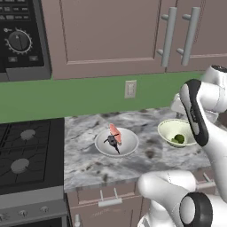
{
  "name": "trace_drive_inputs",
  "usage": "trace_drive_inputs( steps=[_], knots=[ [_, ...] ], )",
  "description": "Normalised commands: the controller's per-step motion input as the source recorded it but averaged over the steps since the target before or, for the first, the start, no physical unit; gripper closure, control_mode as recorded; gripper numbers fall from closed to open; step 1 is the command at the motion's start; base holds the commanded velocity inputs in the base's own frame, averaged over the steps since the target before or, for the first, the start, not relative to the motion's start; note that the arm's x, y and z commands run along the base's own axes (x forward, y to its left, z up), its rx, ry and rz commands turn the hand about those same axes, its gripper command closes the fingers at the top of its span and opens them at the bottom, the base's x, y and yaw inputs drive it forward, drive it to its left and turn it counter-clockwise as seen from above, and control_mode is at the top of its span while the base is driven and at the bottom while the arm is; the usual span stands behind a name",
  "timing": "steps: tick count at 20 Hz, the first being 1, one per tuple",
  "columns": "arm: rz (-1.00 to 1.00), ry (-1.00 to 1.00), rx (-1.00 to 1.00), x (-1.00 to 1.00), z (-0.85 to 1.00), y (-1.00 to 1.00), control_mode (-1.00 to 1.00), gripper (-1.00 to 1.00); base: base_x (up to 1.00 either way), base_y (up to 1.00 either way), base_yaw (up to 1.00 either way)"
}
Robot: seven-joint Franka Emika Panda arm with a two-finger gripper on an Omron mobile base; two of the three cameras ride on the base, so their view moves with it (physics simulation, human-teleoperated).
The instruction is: Place the bowl with the lemon wedge and lime on the second highest shelf of the fridge. Place the bowl with the steak and fish on the top shelf of the fridge.
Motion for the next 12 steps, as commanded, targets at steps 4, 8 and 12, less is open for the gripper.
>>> trace_drive_inputs(
  steps=[4,8,12],
  knots=[
    [-0.56,0.14,0.13,0.00,-0.82,-1.00,-1.00,-1.00,0.00,0.00,0.00],
    [-0.45,0.09,0.14,0.00,-0.71,-0.89,-1.00,-1.00,0.00,0.00,0.00],
    [-0.10,0.03,0.01,0.10,-0.44,-0.36,-1.00,-1.00,0.00,0.00,0.00]
  ],
)
